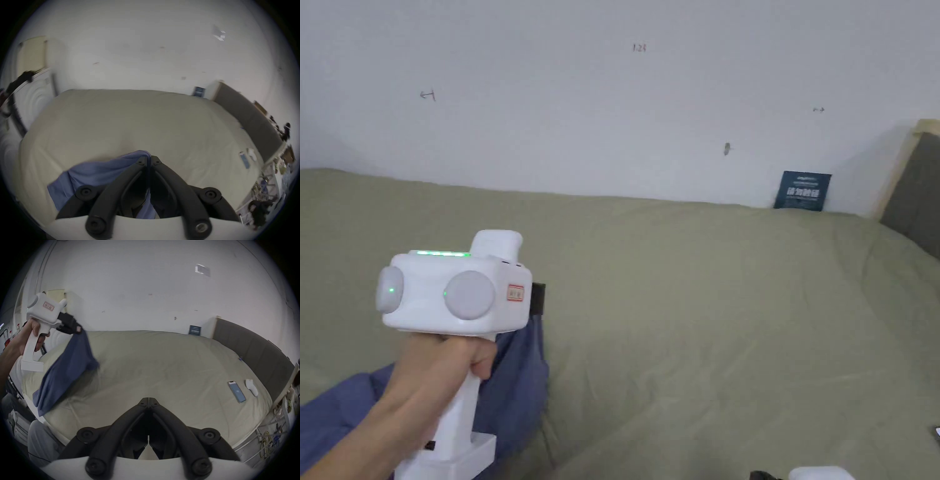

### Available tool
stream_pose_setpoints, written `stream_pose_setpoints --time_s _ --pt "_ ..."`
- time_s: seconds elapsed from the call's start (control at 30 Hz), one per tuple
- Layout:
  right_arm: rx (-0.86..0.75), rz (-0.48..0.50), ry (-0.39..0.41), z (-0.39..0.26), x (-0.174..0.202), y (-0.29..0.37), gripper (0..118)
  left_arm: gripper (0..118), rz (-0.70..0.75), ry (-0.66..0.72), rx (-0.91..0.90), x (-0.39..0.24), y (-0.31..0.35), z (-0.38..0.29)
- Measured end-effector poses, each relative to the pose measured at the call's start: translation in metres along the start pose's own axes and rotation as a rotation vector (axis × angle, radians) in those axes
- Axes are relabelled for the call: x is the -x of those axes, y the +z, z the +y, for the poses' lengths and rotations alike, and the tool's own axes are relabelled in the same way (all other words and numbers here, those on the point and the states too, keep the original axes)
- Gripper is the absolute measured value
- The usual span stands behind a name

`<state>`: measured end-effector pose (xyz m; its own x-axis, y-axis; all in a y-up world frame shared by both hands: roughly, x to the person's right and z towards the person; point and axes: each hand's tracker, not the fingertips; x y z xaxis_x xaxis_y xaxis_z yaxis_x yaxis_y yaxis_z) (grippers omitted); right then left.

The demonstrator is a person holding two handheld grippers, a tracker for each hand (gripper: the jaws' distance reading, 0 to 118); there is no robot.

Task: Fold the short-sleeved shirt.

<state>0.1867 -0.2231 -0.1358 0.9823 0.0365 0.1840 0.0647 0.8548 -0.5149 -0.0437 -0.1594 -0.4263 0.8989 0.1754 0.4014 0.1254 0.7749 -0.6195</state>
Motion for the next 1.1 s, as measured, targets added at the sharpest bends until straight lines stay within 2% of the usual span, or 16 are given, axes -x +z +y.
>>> stream_pose_setpoints --time_s 0.13,0.23,0.43,0.47,0.5,0.53,0.57,0.6,0.73,0.9,0.93,0.97,1.0,1.03,1.07,1.1 --pt "0.007 -0.044 -0.013 -0.001 -0.026 0.000 1 1 -0.167 -0.055 0.019 -0.090 -0.038 0.005" --pt "0.017 -0.070 -0.028 -0.002 -0.040 -0.003 1 1 -0.247 -0.075 0.100 -0.135 -0.078 -0.012" --pt "0.056 -0.094 -0.059 -0.010 -0.055 -0.021 1 1 -0.058 -0.139 0.372 -0.155 -0.178 -0.088" --pt "0.061 -0.094 -0.061 -0.010 -0.056 -0.023 1 4 -0.034 -0.141 0.372 -0.150 -0.184 -0.097" --pt "0.065 -0.095 -0.066 -0.010 -0.057 -0.024 1 19 -0.039 -0.131 0.357 -0.145 -0.182 -0.103" --pt "0.068 -0.090 -0.073 -0.011 -0.058 -0.025 1 73 -0.028 -0.109 0.352 -0.137 -0.179 -0.106" --pt "0.069 -0.084 -0.074 -0.011 -0.058 -0.027 1 107 -0.056 -0.079 0.349 -0.126 -0.173 -0.106" --pt "0.069 -0.085 -0.072 -0.009 -0.057 -0.029 1 118 -0.081 -0.056 0.341 -0.117 -0.165 -0.105" --pt "0.023 -0.058 -0.098 0.001 -0.049 -0.023 1 118 -0.020 -0.021 0.178 -0.079 -0.082 -0.088" --pt "-0.045 -0.038 -0.075 0.015 -0.030 -0.005 1 116 0.102 0.001 -0.089 -0.032 0.067 -0.090" --pt "-0.067 -0.027 -0.082 0.017 -0.026 0.001 1 109 0.135 -0.013 -0.115 -0.022 0.092 -0.096" --pt "-0.077 -0.024 -0.083 0.018 -0.021 0.006 1 95 0.187 -0.023 -0.143 -0.012 0.117 -0.104" --pt "-0.093 -0.014 -0.080 0.019 -0.017 0.010 1 74 0.240 -0.011 -0.179 -0.005 0.137 -0.112" --pt "-0.108 -0.010 -0.075 0.020 -0.013 0.014 1 47 0.272 -0.010 -0.226 0.003 0.158 -0.121" --pt "-0.131 -0.005 -0.076 0.020 -0.009 0.019 1 47 0.302 -0.005 -0.252 0.011 0.177 -0.130" --pt "-0.151 0.005 -0.075 0.020 -0.005 0.023 1 38 0.333 0.024 -0.285 0.017 0.194 -0.138"
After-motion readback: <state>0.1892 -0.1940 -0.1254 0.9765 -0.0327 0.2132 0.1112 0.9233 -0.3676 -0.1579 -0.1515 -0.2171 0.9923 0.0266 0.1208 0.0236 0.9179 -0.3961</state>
